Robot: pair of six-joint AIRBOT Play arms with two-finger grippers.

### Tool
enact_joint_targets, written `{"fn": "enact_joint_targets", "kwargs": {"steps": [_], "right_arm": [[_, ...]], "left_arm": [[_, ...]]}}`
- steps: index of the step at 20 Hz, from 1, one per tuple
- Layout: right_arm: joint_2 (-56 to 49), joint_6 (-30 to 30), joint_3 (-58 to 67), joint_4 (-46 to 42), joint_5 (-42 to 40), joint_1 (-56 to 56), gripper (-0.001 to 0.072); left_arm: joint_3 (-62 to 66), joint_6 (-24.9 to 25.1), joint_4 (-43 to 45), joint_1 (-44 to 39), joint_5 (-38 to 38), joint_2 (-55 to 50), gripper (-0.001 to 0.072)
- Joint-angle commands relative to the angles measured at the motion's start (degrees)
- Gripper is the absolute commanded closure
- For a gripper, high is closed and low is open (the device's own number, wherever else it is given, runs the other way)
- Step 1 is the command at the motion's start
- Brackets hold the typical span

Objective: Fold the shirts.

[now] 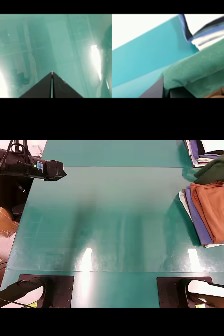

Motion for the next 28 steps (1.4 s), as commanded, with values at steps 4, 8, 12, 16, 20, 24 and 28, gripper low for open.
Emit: {"fn": "enact_joint_targets", "kwargs": {"steps": [4,8,12,16,20,24,28], "right_arm": [[7.06,2.08,-2.29,-0.28,8.98,-2.51,0.0699],[14.56,2.95,-13.81,-7.87,14.64,-7.80,0.0699],[23.93,2.95,-28.02,-13.18,20.26,-15.13,0.0698],[29.38,2.93,-39.12,-24.44,23.82,-20.17,0.0696],[30.47,2.91,-44.48,-26.62,24.44,-21.44,0.0166],[30.53,2.91,-37.44,-22.36,25.09,-16.17,0.0098],[30.49,3.15,-31.17,-10.80,22.49,-0.92,0.0099]], "left_arm": [[0.00,0.31,0.07,-0.02,-0.98,-0.02,0.0684],[0.00,0.42,0.07,-0.02,-1.95,-0.02,0.0684],[0.00,0.44,0.07,-0.02,-1.90,-0.02,0.0684],[0.00,0.44,0.07,-0.02,-1.92,-0.02,0.0684],[0.00,1.90,0.02,-0.02,-1.92,-0.02,0.0684],[0.00,1.90,0.04,-0.02,-1.68,-0.02,0.0683],[0.00,1.81,0.02,-0.02,-0.81,-0.02,0.0683]]}}
